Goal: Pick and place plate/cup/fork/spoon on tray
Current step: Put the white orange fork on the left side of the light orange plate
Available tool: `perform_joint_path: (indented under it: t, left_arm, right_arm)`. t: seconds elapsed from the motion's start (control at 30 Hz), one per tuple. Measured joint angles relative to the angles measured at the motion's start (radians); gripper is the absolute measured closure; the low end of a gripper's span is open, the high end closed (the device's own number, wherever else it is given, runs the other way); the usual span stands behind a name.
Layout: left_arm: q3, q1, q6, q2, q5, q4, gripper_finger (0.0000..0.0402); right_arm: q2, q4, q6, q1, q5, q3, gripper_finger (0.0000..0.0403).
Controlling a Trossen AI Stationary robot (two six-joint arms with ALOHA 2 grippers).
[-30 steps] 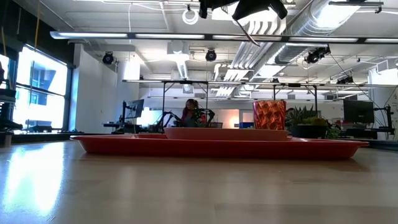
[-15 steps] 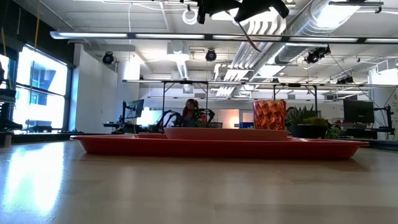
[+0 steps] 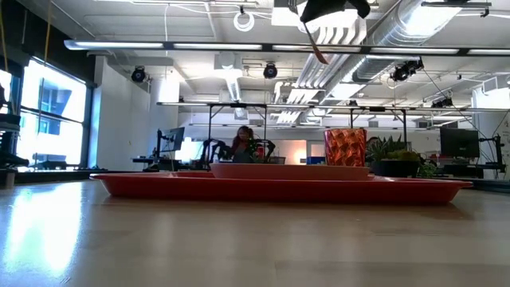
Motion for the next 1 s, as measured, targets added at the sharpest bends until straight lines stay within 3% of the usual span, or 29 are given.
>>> perform_joint_path:
  t: [0.13, 0.33, 0.5, 0.63, 0.8, 1.0]
  left_arm:
    - [0.000, -0.001, 0.066, 0.001, -0.124, -0.011, 0.0236]
    - [0.000, 0.019, 0.093, 0.012, -0.003, -0.009, 0.0236]
    - [0.000, 0.019, 0.093, 0.021, -0.061, -0.010, 0.0245]
    - [0.001, 0.024, 0.093, 0.021, -0.070, -0.027, 0.0287]
    - [0.000, 0.024, 0.096, 0.021, -0.061, -0.079, 0.0380]
    - [0.000, 0.024, 0.067, 0.021, -0.044, -0.099, 0.0396]
  right_arm:
    - [0.000, 0.073, -0.103, 0.000, -0.031, 0.000, 0.0402]
    - [0.000, 0.089, -0.178, -0.020, -0.188, 0.000, 0.0402]
    - [0.000, 0.089, -0.185, -0.023, -0.208, 0.000, 0.0402]
    - [0.000, 0.090, -0.193, -0.021, -0.209, 0.000, 0.0402]
    - [0.000, 0.090, -0.196, -0.021, -0.228, 0.000, 0.0402]
    - [-0.001, 0.090, -0.196, -0.022, -0.246, 0.000, 0.0403]
